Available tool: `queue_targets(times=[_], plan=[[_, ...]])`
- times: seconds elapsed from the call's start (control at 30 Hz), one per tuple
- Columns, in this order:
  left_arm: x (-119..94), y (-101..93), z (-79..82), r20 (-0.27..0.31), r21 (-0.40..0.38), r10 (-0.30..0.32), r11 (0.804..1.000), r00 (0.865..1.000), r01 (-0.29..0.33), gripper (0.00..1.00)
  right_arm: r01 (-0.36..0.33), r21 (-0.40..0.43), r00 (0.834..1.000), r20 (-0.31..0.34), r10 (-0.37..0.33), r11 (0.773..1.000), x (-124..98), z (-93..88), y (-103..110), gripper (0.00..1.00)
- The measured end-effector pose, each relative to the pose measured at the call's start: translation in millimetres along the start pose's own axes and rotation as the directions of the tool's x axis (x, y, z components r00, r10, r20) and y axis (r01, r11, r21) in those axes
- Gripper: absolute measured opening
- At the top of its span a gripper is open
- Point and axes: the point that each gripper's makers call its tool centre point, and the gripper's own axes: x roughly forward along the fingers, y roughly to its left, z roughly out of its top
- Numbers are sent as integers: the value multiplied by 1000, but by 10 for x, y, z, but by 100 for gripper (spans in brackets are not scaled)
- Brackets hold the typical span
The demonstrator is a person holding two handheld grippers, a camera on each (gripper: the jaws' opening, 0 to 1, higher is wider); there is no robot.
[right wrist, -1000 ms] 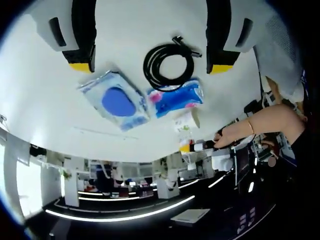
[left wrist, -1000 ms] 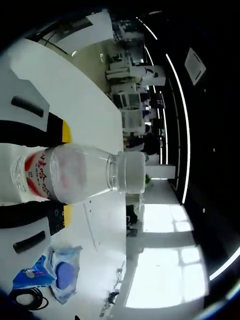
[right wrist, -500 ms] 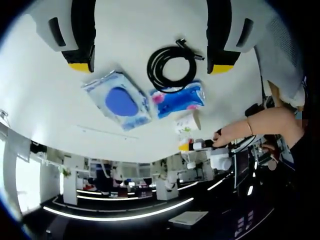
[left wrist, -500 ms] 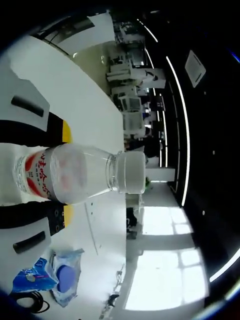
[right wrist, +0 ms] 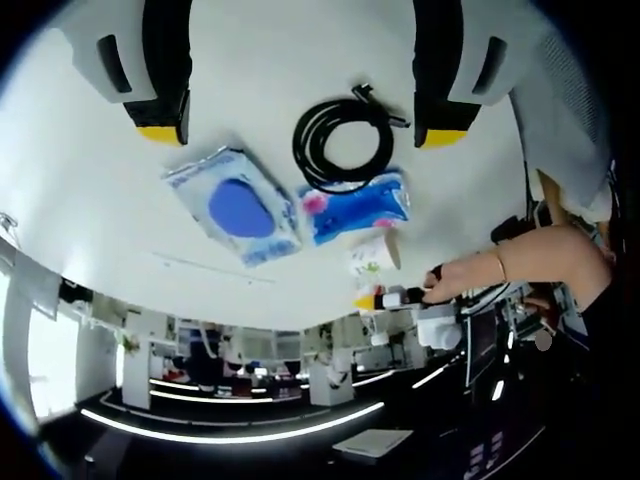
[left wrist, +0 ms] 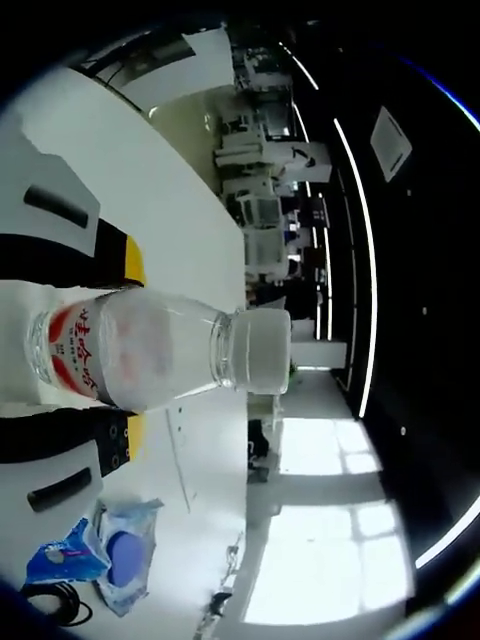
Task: Arrange the tabletop items into an orderly group along one side of the table until the central work area is clear of visible clutter.
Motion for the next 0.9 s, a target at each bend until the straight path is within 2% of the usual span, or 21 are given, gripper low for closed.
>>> queue_targets(times=[0.17, 0.27, 0.33, 0.43, 0.67, 0.9], plan=[[-42, 16, 136, 35, 9, -3, 1000, 999, 3, 63, -1, 2, 1000, 6, 1, 1000, -3, 16, 2, 91], [-102, -5, 211, 57, 3, -23, 1000, 998, 23, 72, -3, 6, 1000, 11, 3, 1000, -7, 27, 6, 91], [-155, -33, 246, 61, 25, -42, 999, 997, 40, 75, -4, 7, 1000, 14, 4, 1000, -13, 34, 10, 91], [-240, -55, 223, 31, 78, -55, 996, 998, 53, 78, -5, 6, 1000, 19, 5, 1000, -23, 51, 23, 91], [-473, -84, 249, 46, 89, -79, 993, 996, 75, 89, -15, -2, 999, 35, 15, 1000, -61, 109, 84, 91], [-683, -136, 210, 44, 99, -111, 989, 993, 106, 99, -22, -17, 999, 46, 23, 1000, -102, 138, 165, 92]])
